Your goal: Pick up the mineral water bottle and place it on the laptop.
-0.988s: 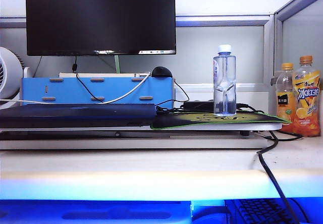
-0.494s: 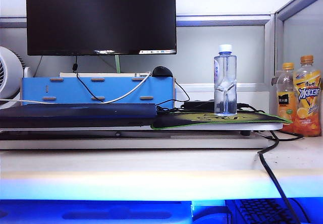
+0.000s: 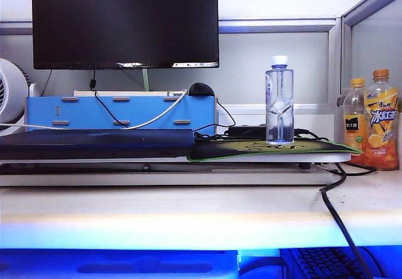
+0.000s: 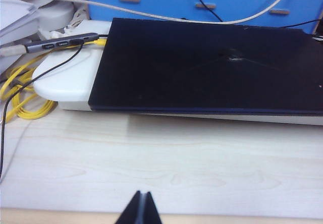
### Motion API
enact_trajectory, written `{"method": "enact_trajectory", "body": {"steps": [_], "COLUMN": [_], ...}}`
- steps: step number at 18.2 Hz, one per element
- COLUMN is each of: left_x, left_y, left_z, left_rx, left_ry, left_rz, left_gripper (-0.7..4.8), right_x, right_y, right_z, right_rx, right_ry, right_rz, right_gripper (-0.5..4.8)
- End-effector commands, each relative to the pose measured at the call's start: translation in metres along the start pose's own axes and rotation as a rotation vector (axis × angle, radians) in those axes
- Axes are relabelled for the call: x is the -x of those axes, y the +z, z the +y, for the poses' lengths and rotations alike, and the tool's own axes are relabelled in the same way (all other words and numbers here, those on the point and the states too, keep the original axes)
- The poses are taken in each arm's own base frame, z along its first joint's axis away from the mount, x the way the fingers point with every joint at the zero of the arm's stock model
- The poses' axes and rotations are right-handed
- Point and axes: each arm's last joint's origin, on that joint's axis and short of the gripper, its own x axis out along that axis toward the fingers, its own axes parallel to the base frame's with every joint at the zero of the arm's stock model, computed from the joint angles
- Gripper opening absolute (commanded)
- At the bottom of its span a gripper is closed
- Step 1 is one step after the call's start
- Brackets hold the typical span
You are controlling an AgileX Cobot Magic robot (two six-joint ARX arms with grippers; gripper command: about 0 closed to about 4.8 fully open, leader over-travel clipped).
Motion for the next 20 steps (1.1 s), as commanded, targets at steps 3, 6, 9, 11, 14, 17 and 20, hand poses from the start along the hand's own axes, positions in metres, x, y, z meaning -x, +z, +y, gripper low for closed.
{"method": "enact_trajectory", "body": {"steps": [3, 6, 9, 11, 14, 17, 20], "left_x": [0.000, 0.000, 0.000, 0.000, 0.000, 0.000, 0.000], "left_y": [0.000, 0.000, 0.000, 0.000, 0.000, 0.000, 0.000], "left_z": [0.000, 0.000, 0.000, 0.000, 0.000, 0.000, 0.000], "left_rx": [-0.001, -0.001, -0.001, -0.001, -0.001, -0.001, -0.001], "left_ry": [-0.003, -0.003, -0.002, -0.003, -0.003, -0.003, -0.003], "left_rz": [0.000, 0.000, 0.000, 0.000, 0.000, 0.000, 0.000], "left_gripper": [-0.02, -0.02, -0.02, -0.02, -0.02, -0.02, -0.02], "right_x": [-0.036, -0.048, -0.064, -0.082, -0.110, -0.132, -0.161], "right_y": [-0.010, -0.021, -0.031, -0.040, -0.053, -0.058, -0.056], "right_z": [-0.015, -0.025, -0.026, -0.023, -0.034, -0.045, -0.056], "right_rx": [-0.180, -0.034, 0.215, 0.330, 0.337, 0.346, 0.345], "right_ry": [0.065, -0.016, -0.159, -0.236, -0.326, -0.335, -0.318], "right_rz": [0.135, 0.175, 0.204, 0.206, 0.209, 0.170, 0.175], "right_gripper": [0.63, 4.79, 4.79, 4.79, 4.79, 4.79, 4.79]}}
